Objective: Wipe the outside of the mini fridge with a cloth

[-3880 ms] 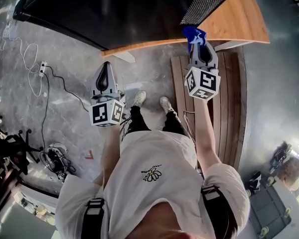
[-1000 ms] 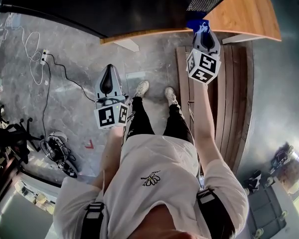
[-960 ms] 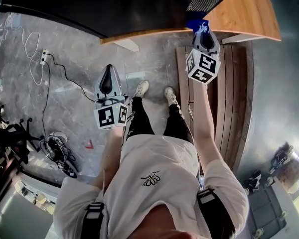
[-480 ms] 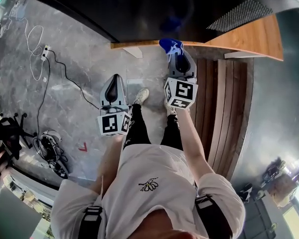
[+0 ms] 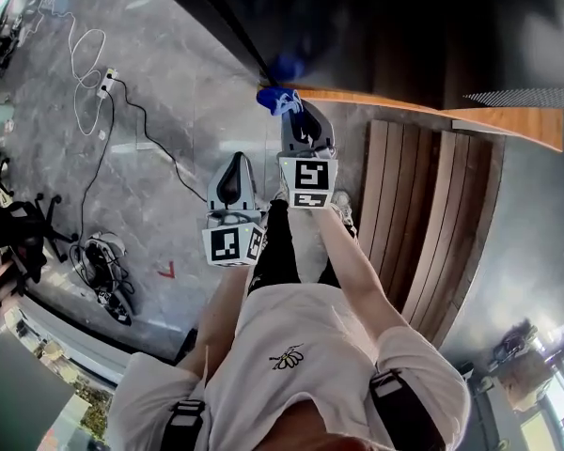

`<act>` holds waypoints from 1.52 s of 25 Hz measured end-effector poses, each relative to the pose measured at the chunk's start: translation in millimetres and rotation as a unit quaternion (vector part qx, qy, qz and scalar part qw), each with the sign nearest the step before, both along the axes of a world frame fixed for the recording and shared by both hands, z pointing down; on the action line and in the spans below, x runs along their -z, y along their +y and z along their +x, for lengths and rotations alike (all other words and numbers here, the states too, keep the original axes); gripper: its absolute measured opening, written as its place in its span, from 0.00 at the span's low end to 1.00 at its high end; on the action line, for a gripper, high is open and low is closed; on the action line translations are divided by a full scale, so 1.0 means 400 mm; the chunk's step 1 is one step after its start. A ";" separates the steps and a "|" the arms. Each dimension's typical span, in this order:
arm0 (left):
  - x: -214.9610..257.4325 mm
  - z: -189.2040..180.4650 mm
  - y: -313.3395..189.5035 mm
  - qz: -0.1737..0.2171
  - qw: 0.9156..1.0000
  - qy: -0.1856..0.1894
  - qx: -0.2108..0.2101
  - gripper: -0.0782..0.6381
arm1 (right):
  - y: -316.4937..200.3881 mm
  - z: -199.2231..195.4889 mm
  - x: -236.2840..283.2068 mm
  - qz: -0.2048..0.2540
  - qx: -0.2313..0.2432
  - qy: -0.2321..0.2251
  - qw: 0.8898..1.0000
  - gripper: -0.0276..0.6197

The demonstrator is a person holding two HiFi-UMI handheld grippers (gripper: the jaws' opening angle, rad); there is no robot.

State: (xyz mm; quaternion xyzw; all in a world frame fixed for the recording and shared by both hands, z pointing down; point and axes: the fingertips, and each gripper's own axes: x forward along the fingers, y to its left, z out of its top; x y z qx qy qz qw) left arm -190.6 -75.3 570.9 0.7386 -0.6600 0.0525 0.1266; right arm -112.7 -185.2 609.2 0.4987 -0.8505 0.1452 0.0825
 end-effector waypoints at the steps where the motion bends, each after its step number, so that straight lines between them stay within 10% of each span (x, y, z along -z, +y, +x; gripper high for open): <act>1: -0.004 -0.018 0.003 0.000 1.000 0.001 0.009 0.12 | -0.006 -0.025 -0.003 -0.001 0.005 -0.003 1.000 0.14; 14: 0.014 -0.002 -0.016 0.008 1.000 0.004 0.008 0.12 | -0.033 -0.021 0.008 0.004 0.004 -0.006 1.000 0.14; 38: 0.031 0.447 -0.094 0.019 0.992 0.019 -0.121 0.12 | -0.066 0.680 -0.007 0.000 -0.191 0.035 0.981 0.14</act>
